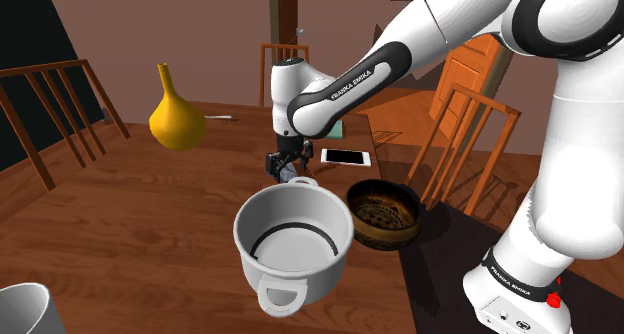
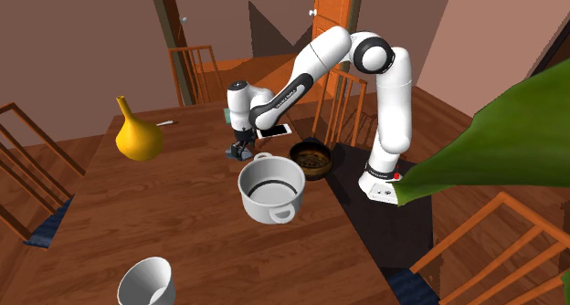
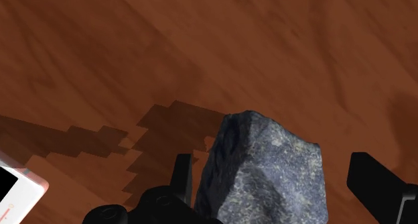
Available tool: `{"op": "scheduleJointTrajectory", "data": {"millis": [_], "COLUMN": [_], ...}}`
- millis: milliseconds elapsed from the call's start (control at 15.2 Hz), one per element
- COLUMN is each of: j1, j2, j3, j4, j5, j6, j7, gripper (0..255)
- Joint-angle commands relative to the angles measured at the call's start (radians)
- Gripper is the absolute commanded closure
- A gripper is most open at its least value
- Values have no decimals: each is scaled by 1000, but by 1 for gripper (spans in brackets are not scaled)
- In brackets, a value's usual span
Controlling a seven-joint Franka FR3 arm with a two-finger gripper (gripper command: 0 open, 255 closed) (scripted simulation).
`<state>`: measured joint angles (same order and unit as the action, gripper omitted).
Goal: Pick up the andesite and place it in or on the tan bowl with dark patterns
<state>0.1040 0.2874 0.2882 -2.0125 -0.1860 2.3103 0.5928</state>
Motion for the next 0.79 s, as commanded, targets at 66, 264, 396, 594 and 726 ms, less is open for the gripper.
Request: {"op": "scheduleJointTrajectory", "data": {"millis": [66,264,396,594,726], "j1": [0,0,0,0,0], "j2": [0,0,0,1,1], "j3": [0,0,0,0,0], "j4": [0,0,0,0,0], "j5": [0,0,0,0,0], "j6": [1,1,0,1,1], "j7": [0,0,0,0,0], "gripper": [0,255,255,255,255]}}
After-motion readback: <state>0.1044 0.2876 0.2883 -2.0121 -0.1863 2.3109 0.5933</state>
